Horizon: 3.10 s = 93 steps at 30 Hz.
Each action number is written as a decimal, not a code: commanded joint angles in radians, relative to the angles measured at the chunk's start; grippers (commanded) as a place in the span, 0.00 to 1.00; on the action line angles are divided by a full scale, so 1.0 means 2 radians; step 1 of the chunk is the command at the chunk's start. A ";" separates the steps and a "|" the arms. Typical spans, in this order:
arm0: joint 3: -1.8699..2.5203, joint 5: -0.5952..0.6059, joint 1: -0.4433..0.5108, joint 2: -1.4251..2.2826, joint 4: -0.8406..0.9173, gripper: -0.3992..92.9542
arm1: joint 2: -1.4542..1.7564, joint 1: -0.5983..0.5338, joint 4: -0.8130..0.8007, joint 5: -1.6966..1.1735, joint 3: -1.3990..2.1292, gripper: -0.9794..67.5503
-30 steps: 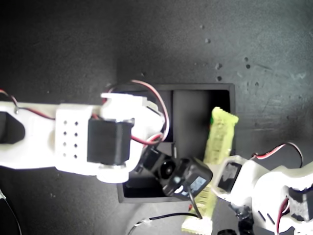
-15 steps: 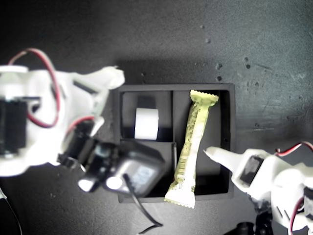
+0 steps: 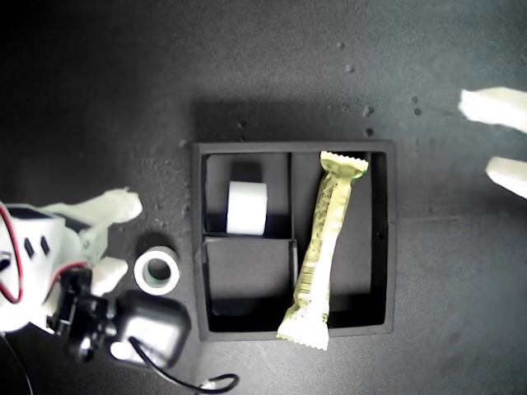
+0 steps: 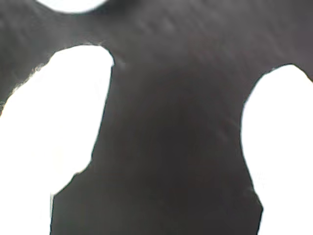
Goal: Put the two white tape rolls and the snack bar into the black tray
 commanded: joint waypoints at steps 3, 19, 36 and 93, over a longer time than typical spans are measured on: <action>-0.027 -0.031 0.061 -0.062 -0.074 0.20 | 0.101 0.005 0.002 0.048 0.095 0.28; -0.027 -0.069 0.081 -0.161 -0.130 0.20 | 0.185 -0.022 -0.038 0.112 0.320 0.09; 0.054 -0.100 0.090 -0.153 -0.209 0.19 | 0.205 -0.017 -0.041 0.120 0.347 0.02; -0.921 0.058 0.015 -0.653 0.324 0.07 | 0.792 -0.097 -0.368 0.247 1.015 0.01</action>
